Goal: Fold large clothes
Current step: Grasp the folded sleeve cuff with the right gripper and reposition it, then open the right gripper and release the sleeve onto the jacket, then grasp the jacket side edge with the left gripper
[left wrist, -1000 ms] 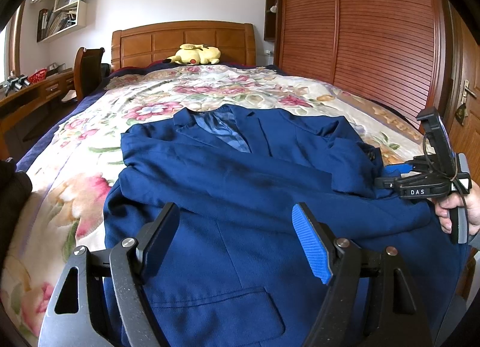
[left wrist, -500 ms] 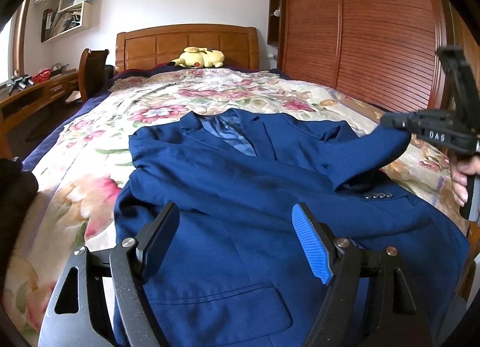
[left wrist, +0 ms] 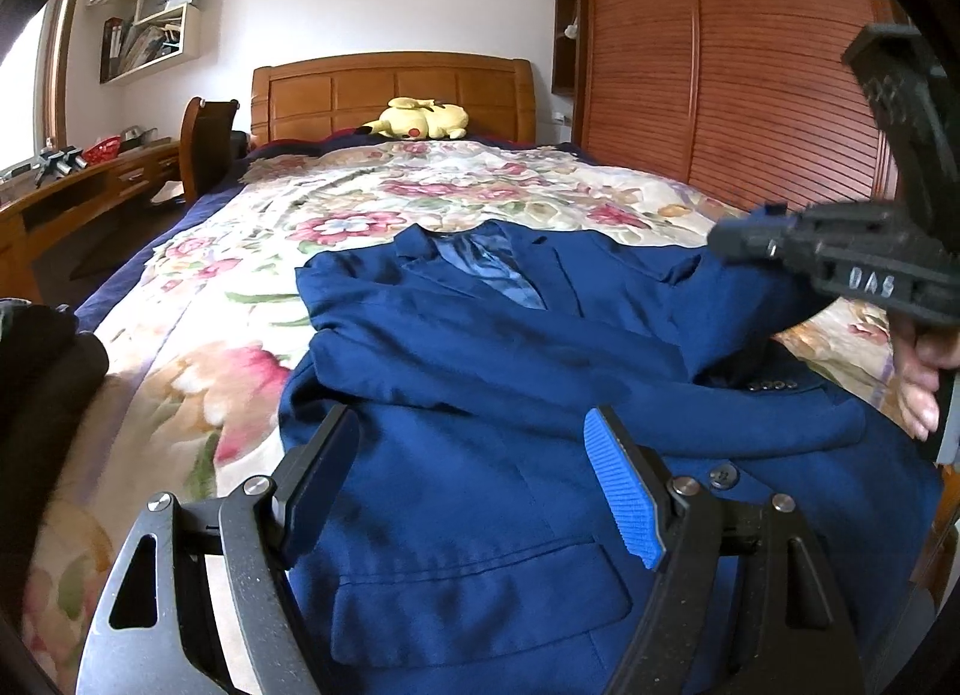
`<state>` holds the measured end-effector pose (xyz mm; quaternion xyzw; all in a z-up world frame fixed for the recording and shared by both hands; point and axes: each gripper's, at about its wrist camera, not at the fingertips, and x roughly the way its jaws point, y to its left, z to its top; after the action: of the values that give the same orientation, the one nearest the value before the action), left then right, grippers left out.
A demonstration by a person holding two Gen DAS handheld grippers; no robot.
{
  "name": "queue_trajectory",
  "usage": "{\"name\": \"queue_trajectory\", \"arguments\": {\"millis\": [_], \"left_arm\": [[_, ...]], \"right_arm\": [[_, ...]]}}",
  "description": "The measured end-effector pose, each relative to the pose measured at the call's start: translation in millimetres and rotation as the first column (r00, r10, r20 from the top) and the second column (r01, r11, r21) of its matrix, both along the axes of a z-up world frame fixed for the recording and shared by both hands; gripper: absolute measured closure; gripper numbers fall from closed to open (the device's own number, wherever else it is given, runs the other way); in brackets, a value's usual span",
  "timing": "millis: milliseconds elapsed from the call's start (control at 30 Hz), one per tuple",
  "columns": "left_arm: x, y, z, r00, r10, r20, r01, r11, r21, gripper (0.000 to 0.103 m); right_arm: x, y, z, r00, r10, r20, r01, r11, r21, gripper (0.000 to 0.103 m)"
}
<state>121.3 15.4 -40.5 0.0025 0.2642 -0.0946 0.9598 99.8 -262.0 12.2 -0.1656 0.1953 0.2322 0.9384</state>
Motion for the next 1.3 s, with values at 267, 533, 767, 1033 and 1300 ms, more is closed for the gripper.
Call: {"name": "queue_trajectory", "arguments": {"millis": [267, 533, 767, 1033, 1300], "left_arm": [[-1.8, 3.9, 1.2, 1.0, 0.0, 0.005, 0.0, 1.0, 0.001, 0.025], [-2.2, 3.0, 1.2, 1.0, 0.0, 0.004, 0.0, 1.0, 0.002, 0.025], [-0.7, -3.4, 0.6, 1.0, -0.008, 0.002, 0.008, 1.0, 0.012, 0.025], [1.0, -18.5, -1.6, 1.0, -0.031, -0.001, 0.031, 0.999, 0.023, 0.025], [-1.5, -39.0, -4.0, 0.997, -0.081, -0.014, 0.081, 0.996, 0.023, 0.025]], "right_arm": [[3.9, 17.4, -12.6, 0.995, 0.016, -0.096, -0.019, 0.999, -0.03, 0.098], [4.0, 22.6, -17.2, 0.986, 0.007, -0.168, -0.016, 0.998, -0.054, 0.082], [-10.5, 3.8, -7.6, 0.993, -0.049, -0.108, 0.047, 0.999, -0.022, 0.04], [-16.3, -50.5, -20.6, 0.977, -0.201, -0.076, 0.2, 0.98, -0.022, 0.036], [11.2, -105.5, -65.8, 0.909, -0.384, -0.164, 0.375, 0.923, -0.08, 0.036]]}}
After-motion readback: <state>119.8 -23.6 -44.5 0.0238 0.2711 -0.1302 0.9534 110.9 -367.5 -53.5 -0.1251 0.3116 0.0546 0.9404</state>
